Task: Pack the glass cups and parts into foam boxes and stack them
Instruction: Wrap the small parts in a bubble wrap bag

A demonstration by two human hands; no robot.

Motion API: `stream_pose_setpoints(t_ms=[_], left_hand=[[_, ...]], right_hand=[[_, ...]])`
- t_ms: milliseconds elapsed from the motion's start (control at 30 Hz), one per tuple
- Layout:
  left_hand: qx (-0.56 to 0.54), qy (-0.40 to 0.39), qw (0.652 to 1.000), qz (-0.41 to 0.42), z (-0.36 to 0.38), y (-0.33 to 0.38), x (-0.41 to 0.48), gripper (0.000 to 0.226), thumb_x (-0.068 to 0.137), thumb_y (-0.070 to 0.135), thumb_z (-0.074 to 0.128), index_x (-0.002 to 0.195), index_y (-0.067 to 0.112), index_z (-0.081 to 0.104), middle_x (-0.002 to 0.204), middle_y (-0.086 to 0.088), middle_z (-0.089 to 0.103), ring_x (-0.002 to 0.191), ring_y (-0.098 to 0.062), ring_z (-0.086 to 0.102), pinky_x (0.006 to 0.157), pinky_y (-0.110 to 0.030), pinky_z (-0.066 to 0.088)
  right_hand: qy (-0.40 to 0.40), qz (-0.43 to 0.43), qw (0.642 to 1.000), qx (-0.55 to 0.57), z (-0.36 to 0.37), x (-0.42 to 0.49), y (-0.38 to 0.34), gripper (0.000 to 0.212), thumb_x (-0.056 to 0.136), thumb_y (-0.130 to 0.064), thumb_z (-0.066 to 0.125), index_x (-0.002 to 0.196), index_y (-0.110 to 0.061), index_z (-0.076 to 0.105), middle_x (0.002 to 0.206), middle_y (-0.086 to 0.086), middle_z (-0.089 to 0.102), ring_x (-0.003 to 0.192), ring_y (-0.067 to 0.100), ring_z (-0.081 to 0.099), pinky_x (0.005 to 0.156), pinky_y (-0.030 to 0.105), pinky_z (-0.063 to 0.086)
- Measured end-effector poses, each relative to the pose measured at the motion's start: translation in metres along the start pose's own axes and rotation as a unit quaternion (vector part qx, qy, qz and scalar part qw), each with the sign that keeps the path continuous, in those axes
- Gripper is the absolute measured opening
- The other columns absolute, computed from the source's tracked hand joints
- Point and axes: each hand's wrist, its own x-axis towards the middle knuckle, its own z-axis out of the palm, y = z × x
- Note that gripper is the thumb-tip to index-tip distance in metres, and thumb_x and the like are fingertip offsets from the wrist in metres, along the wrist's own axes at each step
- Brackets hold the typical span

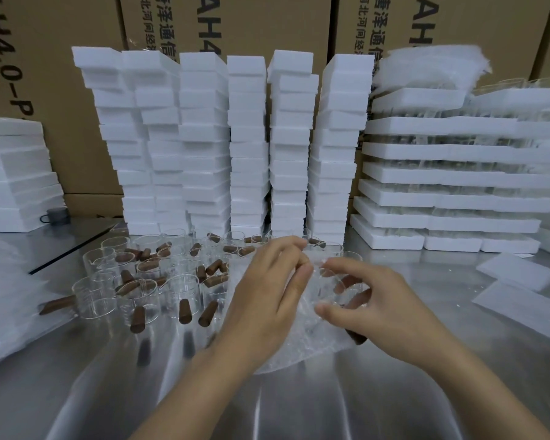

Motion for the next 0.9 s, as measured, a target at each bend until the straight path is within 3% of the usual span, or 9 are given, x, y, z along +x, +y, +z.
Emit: stream_pose_setpoints(t_ms=[100, 200, 333, 467, 567, 633, 700, 767, 900], left_hand=[[0.039, 0.007, 0.997, 0.070, 0.003, 0.005, -0.002, 0.028, 0.115, 0.041, 0.041, 0.102, 0.025, 0.059, 0.147, 0.013, 0.051, 0.141, -0.007, 0.046, 0.111, -0.027, 0.039], [0.061, 0.011, 0.990, 0.127, 0.011, 0.010, -0.005, 0.030, 0.114, 0.035, 0.046, 0.102, 0.017, 0.066, 0.152, 0.002, 0.054, 0.149, -0.017, 0.042, 0.116, -0.040, 0.039], [0.058, 0.003, 0.988, 0.145, 0.014, 0.013, -0.006, 0.027, 0.113, 0.037, 0.050, 0.103, 0.021, 0.069, 0.160, 0.004, 0.049, 0.158, -0.017, 0.031, 0.124, -0.044, 0.031], [0.012, 0.117, 0.991, 0.057, 0.001, 0.018, 0.000, 0.020, 0.106, 0.050, 0.052, 0.113, 0.034, 0.061, 0.163, 0.013, 0.043, 0.159, -0.017, 0.029, 0.127, -0.053, 0.024], [-0.040, 0.240, 0.967, -0.073, -0.023, 0.010, 0.008, 0.038, 0.095, 0.057, 0.064, 0.129, 0.045, 0.051, 0.159, 0.013, 0.041, 0.153, -0.002, 0.031, 0.123, -0.039, 0.025], [-0.159, 0.176, 0.949, -0.205, -0.041, 0.002, 0.015, 0.061, 0.084, 0.062, 0.077, 0.135, 0.059, 0.045, 0.149, 0.016, 0.050, 0.131, 0.017, 0.048, 0.111, -0.032, 0.037], [-0.309, 0.080, 0.891, -0.324, -0.052, -0.004, 0.019, 0.081, 0.075, 0.058, 0.091, 0.143, 0.054, 0.048, 0.133, 0.012, 0.068, 0.103, 0.010, 0.071, 0.098, -0.036, 0.053], [-0.380, 0.026, 0.848, -0.368, -0.052, -0.012, 0.019, 0.088, 0.069, 0.048, 0.098, 0.146, 0.044, 0.055, 0.128, 0.003, 0.077, 0.107, -0.015, 0.079, 0.100, -0.048, 0.058], [-0.349, -0.002, 0.875, -0.335, -0.045, -0.014, 0.017, 0.086, 0.062, 0.047, 0.099, 0.139, 0.049, 0.059, 0.126, 0.006, 0.079, 0.122, -0.021, 0.073, 0.115, -0.057, 0.047]], right_hand=[[0.003, 0.016, 1.000, 0.015, 0.008, 0.003, 0.000, 0.035, 0.083, -0.033, 0.085, 0.115, -0.035, 0.072, 0.111, -0.017, 0.074, 0.101, 0.004, 0.072, 0.089, 0.041, 0.061], [0.029, 0.035, 0.990, 0.133, 0.017, 0.005, 0.001, 0.035, 0.087, -0.007, 0.074, 0.116, -0.027, 0.072, 0.099, -0.008, 0.077, 0.094, 0.018, 0.076, 0.092, 0.053, 0.061], [0.013, 0.058, 0.960, 0.274, 0.024, 0.005, 0.005, 0.037, 0.090, -0.004, 0.064, 0.112, -0.031, 0.079, 0.105, -0.001, 0.080, 0.103, 0.019, 0.077, 0.081, 0.035, 0.066], [-0.021, 0.087, 0.925, 0.369, 0.024, 0.008, 0.010, 0.039, 0.102, -0.004, 0.061, 0.122, -0.034, 0.076, 0.123, 0.000, 0.078, 0.110, 0.022, 0.076, 0.081, 0.036, 0.063], [0.006, 0.093, 0.906, 0.414, 0.023, 0.011, 0.011, 0.033, 0.095, -0.032, 0.077, 0.128, -0.028, 0.073, 0.131, 0.003, 0.074, 0.119, 0.023, 0.073, 0.081, 0.035, 0.063], [0.028, 0.102, 0.893, 0.437, 0.021, 0.012, 0.011, 0.042, 0.088, -0.036, 0.081, 0.127, -0.024, 0.073, 0.127, 0.006, 0.075, 0.117, 0.025, 0.073, 0.079, 0.034, 0.063], [0.043, 0.099, 0.890, 0.444, 0.019, 0.012, 0.010, 0.045, 0.083, -0.036, 0.084, 0.125, -0.024, 0.074, 0.122, 0.005, 0.077, 0.111, 0.024, 0.076, 0.079, 0.031, 0.062], [0.051, 0.093, 0.888, 0.446, 0.017, 0.012, 0.009, 0.051, 0.078, -0.033, 0.087, 0.126, -0.022, 0.074, 0.120, 0.007, 0.077, 0.106, 0.022, 0.077, 0.082, 0.030, 0.062], [0.042, 0.081, 0.906, 0.413, 0.016, 0.011, 0.007, 0.049, 0.075, -0.027, 0.093, 0.121, -0.030, 0.076, 0.122, 0.005, 0.077, 0.108, 0.022, 0.077, 0.081, 0.027, 0.062]])
